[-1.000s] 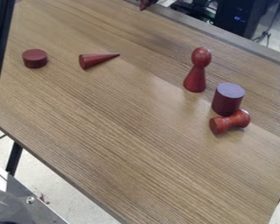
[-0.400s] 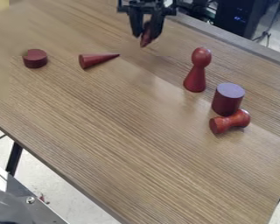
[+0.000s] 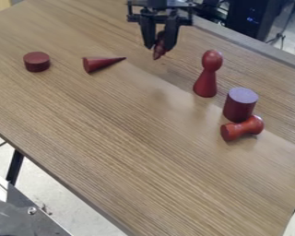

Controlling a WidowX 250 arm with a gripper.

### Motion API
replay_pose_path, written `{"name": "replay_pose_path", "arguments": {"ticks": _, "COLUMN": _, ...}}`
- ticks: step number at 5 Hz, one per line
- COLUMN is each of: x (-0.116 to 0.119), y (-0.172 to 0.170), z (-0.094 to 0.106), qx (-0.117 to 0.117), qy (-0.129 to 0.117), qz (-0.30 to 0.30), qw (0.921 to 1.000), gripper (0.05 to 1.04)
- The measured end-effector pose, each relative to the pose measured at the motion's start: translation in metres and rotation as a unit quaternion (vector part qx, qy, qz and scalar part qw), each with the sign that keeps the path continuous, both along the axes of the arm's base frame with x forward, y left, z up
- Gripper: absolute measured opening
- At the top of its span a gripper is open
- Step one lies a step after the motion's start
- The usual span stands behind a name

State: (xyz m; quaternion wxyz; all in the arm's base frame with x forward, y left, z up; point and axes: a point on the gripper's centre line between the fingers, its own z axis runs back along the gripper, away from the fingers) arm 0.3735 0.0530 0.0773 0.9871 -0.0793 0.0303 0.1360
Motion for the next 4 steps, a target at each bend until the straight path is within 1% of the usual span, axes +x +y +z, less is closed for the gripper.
{"name": "replay_pose_path", "arguments": {"ticks": 1, "x": 0.011, "y": -0.017, "z": -0.001, "qx": 0.008, "qy": -0.033, "qz": -0.06, "qw": 0.9976, "gripper": 0.437}}
{"name": "replay_pose_path", "arguments": {"ticks": 2, "x": 0.016, "y": -0.034, "z": -0.015, "qx": 0.0, "qy": -0.07, "qz": -0.107, "qw": 0.9917, "gripper": 0.437}}
{"name": "replay_pose_path", "arguments": {"ticks": 3, "x": 0.016, "y": -0.038, "z": -0.022, "qx": -0.007, "qy": -0.081, "qz": -0.105, "qw": 0.9912, "gripper": 0.437}}
{"name": "replay_pose_path", "arguments": {"ticks": 4, "x": 0.013, "y": -0.038, "z": -0.022, "qx": -0.009, "qy": -0.072, "qz": -0.101, "qw": 0.9923, "gripper": 0.437}}
